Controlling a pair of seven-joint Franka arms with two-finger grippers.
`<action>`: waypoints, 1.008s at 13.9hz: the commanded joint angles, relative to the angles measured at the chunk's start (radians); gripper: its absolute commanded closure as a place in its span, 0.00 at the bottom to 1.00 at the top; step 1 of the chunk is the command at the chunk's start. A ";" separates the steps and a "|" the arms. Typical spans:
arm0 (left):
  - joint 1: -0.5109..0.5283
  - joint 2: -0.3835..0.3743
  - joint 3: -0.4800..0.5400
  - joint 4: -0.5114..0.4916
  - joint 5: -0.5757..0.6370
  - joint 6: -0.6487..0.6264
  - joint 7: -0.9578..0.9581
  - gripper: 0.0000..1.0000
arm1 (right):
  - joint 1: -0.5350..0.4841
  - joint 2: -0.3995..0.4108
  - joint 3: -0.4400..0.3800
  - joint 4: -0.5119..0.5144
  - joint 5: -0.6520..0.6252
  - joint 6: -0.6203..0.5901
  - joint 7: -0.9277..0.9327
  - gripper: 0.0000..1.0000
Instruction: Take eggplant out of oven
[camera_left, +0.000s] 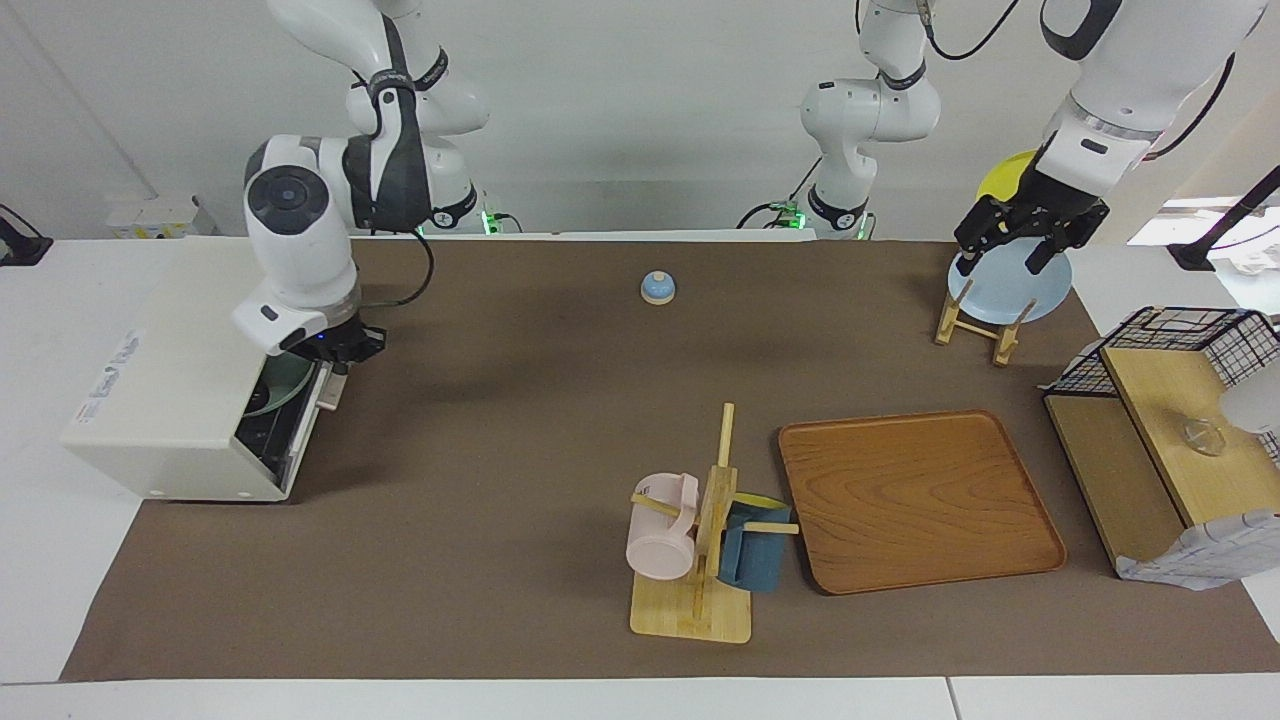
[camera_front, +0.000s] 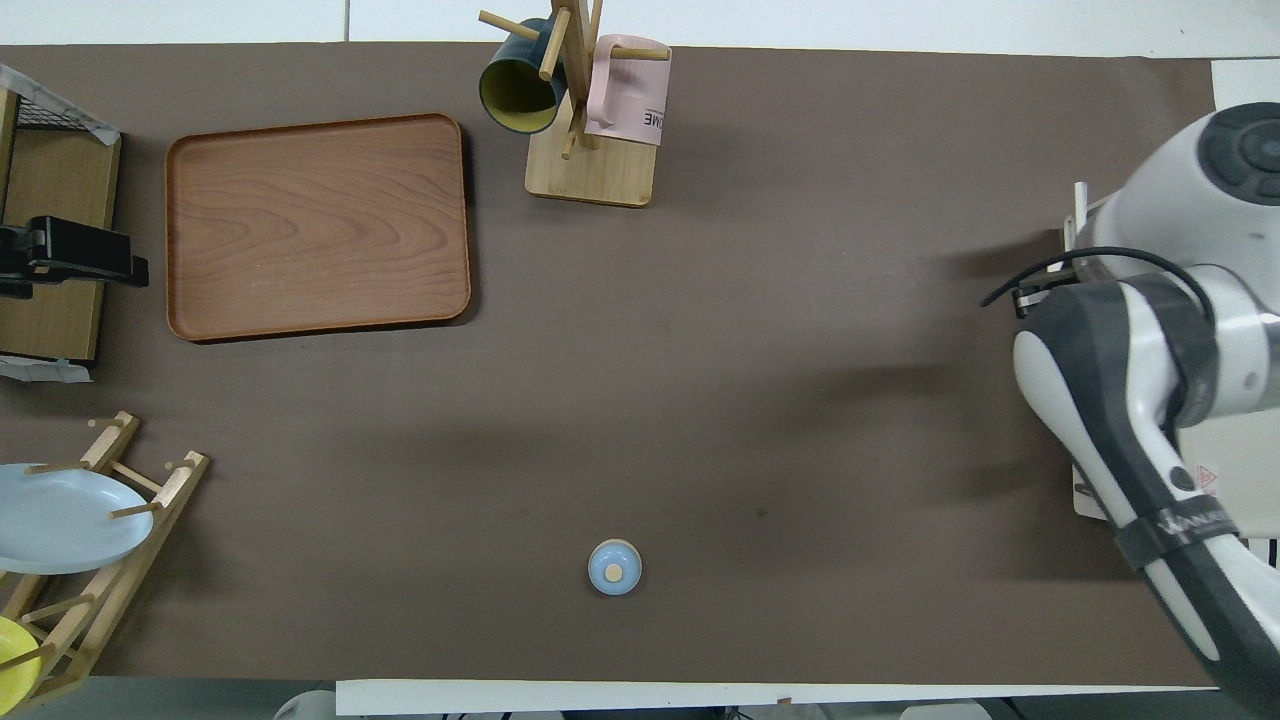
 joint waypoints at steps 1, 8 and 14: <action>0.010 -0.012 -0.001 -0.009 -0.011 -0.013 -0.002 0.00 | -0.006 0.107 -0.014 0.004 -0.005 0.126 0.025 1.00; 0.010 -0.012 -0.001 -0.009 -0.011 -0.013 -0.002 0.00 | 0.027 0.190 0.006 -0.016 0.107 0.252 0.107 0.98; 0.010 -0.013 -0.001 -0.009 -0.011 -0.013 -0.002 0.00 | 0.061 0.077 0.001 0.038 0.179 0.046 0.135 0.54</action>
